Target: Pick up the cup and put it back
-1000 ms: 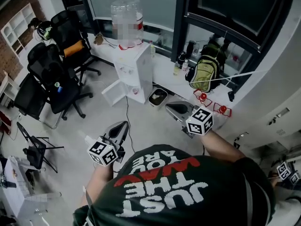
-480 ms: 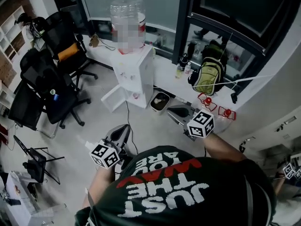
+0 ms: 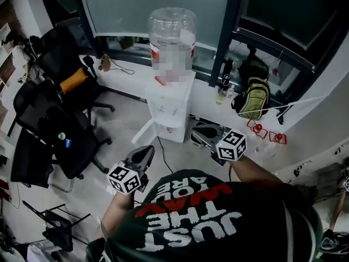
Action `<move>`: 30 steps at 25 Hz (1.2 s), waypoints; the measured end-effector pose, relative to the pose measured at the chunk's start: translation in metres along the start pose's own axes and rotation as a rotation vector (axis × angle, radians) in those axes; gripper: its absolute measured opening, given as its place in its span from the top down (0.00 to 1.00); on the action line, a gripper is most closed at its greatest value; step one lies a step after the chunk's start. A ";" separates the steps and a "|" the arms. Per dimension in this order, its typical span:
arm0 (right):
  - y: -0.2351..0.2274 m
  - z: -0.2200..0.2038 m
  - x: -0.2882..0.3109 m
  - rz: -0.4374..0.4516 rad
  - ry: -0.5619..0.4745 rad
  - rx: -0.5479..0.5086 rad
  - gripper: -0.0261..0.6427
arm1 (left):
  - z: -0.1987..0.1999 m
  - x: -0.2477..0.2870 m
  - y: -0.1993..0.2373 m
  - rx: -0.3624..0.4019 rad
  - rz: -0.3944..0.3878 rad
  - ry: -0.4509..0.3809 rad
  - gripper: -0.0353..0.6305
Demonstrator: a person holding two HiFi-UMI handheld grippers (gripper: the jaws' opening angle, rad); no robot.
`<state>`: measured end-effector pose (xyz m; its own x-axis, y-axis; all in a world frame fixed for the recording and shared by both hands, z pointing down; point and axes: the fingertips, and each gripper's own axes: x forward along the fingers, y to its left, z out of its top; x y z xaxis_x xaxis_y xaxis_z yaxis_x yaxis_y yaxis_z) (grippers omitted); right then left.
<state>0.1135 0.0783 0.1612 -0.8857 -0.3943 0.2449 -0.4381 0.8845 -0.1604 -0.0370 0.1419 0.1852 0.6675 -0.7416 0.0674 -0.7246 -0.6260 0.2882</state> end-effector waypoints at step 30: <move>-0.147 -0.020 0.116 0.432 0.236 -0.143 0.91 | -0.056 0.142 0.131 -0.129 0.375 -0.018 0.94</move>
<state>0.0786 -0.0923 0.2323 -0.9152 0.0676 0.3973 0.0004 0.9860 -0.1668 -0.0275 -0.0315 0.2862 0.3569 -0.9178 0.1740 -0.8893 -0.2767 0.3641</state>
